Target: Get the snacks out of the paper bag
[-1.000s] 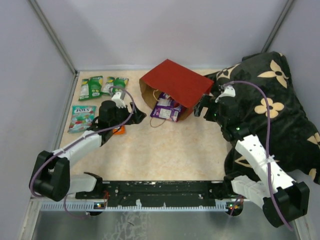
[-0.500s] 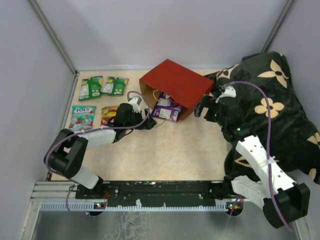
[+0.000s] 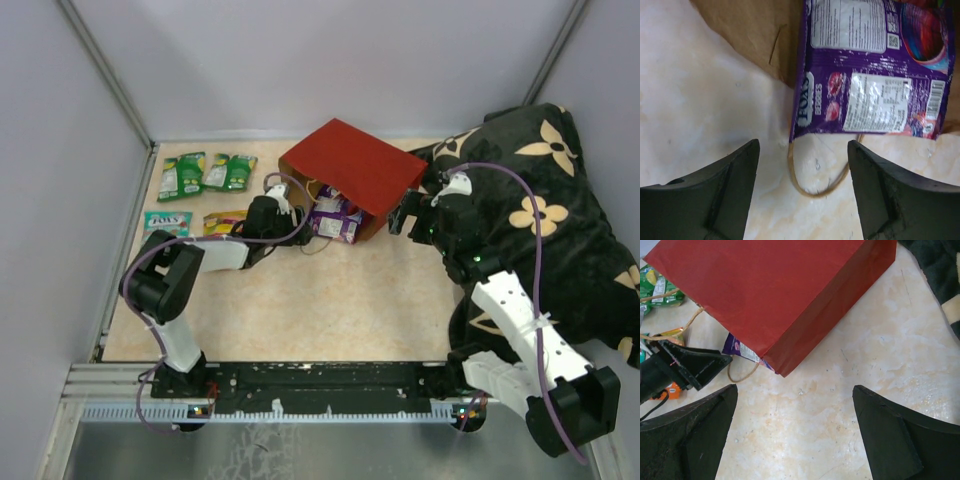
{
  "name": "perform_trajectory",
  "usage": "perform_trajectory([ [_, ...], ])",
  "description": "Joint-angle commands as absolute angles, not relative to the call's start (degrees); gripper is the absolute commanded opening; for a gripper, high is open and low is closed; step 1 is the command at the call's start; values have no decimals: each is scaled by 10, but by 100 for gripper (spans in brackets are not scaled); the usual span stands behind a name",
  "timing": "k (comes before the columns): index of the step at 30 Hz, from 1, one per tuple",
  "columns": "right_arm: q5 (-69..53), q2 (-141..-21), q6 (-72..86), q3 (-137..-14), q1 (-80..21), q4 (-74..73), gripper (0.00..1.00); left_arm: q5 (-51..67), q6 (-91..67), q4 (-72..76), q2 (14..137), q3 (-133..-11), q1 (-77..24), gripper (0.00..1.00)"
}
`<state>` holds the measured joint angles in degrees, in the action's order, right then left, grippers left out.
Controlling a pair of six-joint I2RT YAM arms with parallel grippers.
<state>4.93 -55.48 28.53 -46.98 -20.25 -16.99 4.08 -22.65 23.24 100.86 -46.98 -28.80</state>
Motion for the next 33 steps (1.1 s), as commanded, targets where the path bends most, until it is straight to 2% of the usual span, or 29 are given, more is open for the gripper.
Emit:
perform_trajectory([
  [1, 55, -529, 273, -474, -207, -150, 99, 62, -203, 246, 1051, -522, -282, 74],
  [13, 39, -512, 272, -455, -207, -121, 99, 86, -222, 257, 1070, -534, -280, 51],
  [14, 36, -513, 275, -455, -207, -118, 99, 91, -223, 260, 1066, -532, -280, 42],
  [15, 34, -512, 276, -455, -207, -116, 99, 96, -222, 260, 1061, -529, -279, 21],
  [16, 31, -510, 279, -454, -207, -115, 99, 97, -222, 258, 1054, -527, -279, 5],
  [17, 28, -509, 281, -455, -207, -116, 99, 96, -222, 258, 1046, -523, -279, 1],
  [24, 31, -491, 275, -461, -207, -139, 99, 125, -234, 221, 929, -488, -280, 0],
  [33, 39, -475, 283, -464, -207, -156, 99, 158, -212, 74, 653, -424, -280, 0],
])
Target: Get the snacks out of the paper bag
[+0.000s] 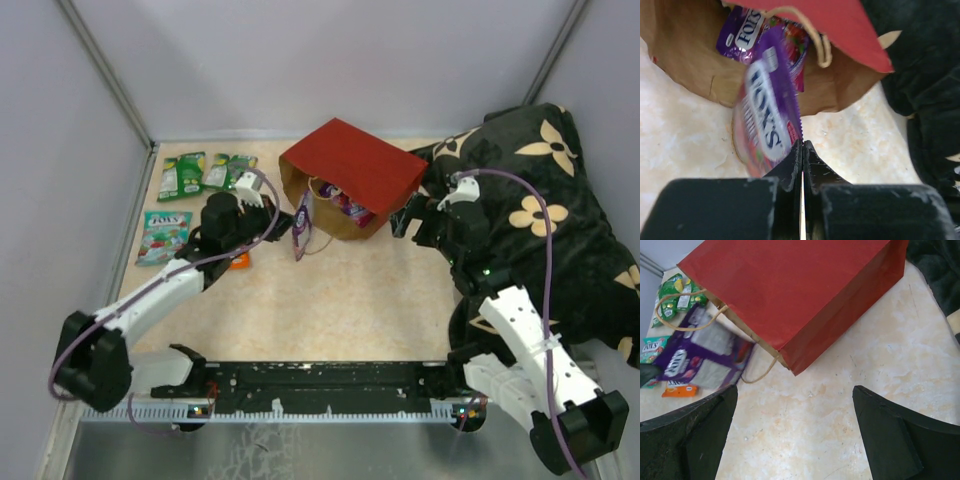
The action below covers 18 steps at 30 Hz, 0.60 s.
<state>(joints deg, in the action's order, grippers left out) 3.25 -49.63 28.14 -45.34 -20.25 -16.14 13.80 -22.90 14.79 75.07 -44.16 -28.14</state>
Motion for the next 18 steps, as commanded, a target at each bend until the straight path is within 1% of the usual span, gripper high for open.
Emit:
perform_trajectory([
  [1, 40, -472, 286, -465, -207, -163, 99, 158, -208, 57, 624, -419, -279, 0],
  [4, 48, -459, 291, -468, -207, -177, 99, 178, -202, 9, 546, -411, -279, 0],
  [7, 67, -455, 296, -479, -207, -191, 99, 219, -207, -39, 491, -430, -279, 0],
  [10, 68, -464, 294, -495, -207, -203, 99, 269, -225, -85, 475, -457, -279, 0],
  [13, 67, -465, 297, -499, -210, -199, 99, 292, -271, -93, 466, -447, -279, 0],
  [14, 67, -465, 299, -498, -211, -197, 99, 289, -282, -92, 463, -435, -279, 0],
  [18, 67, -470, 300, -497, -212, -194, 99, 204, -308, -116, 456, -393, -279, 0],
])
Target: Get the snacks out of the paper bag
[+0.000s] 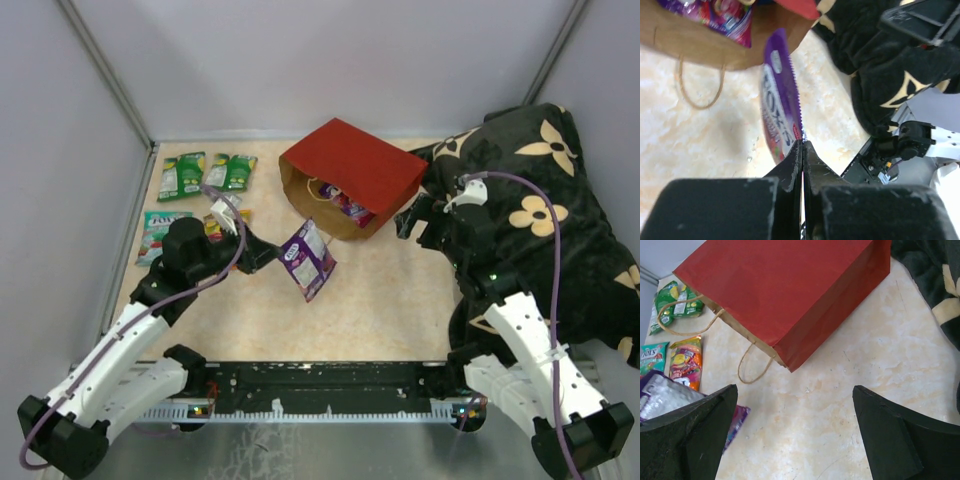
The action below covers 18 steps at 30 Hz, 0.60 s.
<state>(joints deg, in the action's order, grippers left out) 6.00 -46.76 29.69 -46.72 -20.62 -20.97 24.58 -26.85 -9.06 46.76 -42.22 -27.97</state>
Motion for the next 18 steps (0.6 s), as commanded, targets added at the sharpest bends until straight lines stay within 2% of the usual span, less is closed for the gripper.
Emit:
perform_trajectory([
  [1, 68, -472, 299, -497, -212, -195, 99, 195, -309, -112, 459, -383, -279, 0],
  [9, 64, -475, 289, -503, -212, -199, 99, 164, -306, -60, 590, -327, -272, 0],
  [18, 69, -466, 281, -494, -212, -204, 99, 8, -278, -130, 638, -336, -271, 0],
])
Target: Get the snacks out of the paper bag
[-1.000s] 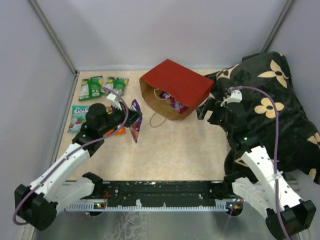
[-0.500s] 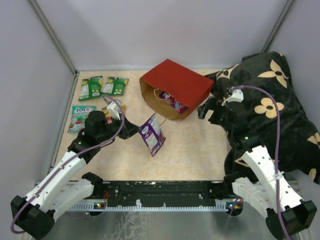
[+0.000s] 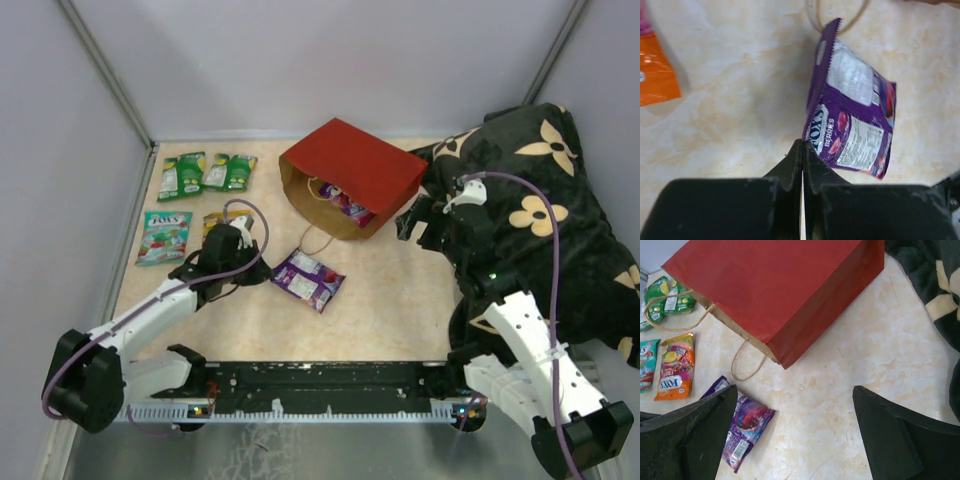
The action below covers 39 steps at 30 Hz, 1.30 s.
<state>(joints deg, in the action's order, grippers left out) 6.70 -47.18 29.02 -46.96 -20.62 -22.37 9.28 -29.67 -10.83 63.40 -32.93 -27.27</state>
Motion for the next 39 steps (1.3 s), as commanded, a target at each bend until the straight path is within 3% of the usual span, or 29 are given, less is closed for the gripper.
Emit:
perform_trajectory([
  [1, 63, -476, 284, -494, -212, -197, 99, -4, -275, -133, 642, -336, -271, 0],
  [7, 42, -531, 291, -510, -225, -170, 99, -82, -283, -147, 685, -353, -269, 0],
  [12, 159, -582, 265, -563, -298, -233, 99, -81, -290, -108, 759, -371, -262, 0],
  [20, 211, -567, 283, -530, -308, -249, 99, -112, -310, -81, 848, -411, -251, 1],
  [23, 212, -593, 286, -535, -307, -260, 99, -108, -310, -59, 833, -399, -251, 13],
  [27, 104, -608, 298, -519, -255, -214, 99, -98, -294, -54, 782, -401, -250, 71],
  [29, 88, -611, 301, -517, -232, -194, 98, -98, -290, -70, 765, -412, -250, 89],
  [32, 108, -636, 282, -547, -228, -190, 95, -73, -290, -78, 750, -419, -250, 99],
  [39, 108, -667, 271, -587, -225, -201, 93, -75, -289, -91, 708, -403, -250, 100],
])
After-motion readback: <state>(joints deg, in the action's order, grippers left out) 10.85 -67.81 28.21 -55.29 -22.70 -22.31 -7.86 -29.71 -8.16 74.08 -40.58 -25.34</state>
